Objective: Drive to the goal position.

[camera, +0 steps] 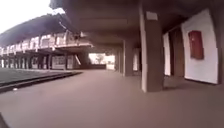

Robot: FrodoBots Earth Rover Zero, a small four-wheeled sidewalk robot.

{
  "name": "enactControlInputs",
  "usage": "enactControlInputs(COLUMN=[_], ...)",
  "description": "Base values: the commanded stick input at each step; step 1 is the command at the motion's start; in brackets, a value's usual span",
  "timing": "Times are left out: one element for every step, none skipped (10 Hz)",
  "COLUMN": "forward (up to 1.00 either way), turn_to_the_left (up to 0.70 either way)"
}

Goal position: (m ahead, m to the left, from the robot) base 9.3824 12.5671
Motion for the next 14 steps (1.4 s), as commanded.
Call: enactControlInputs(forward=[0.85, 0.85, 0.85, 0.85, 0.85, 0.85, 0.85, 0.85, 0.85, 0.85, 0.85, 0.85, 0.85, 0.85], turn_to_the_left=[0.02, 0.00, 0.00, 0.00, 0.00, 0.00, 0.00, 0.00, 0.00, 0.00, 0.00, 0.00, 0.00, 0.00])
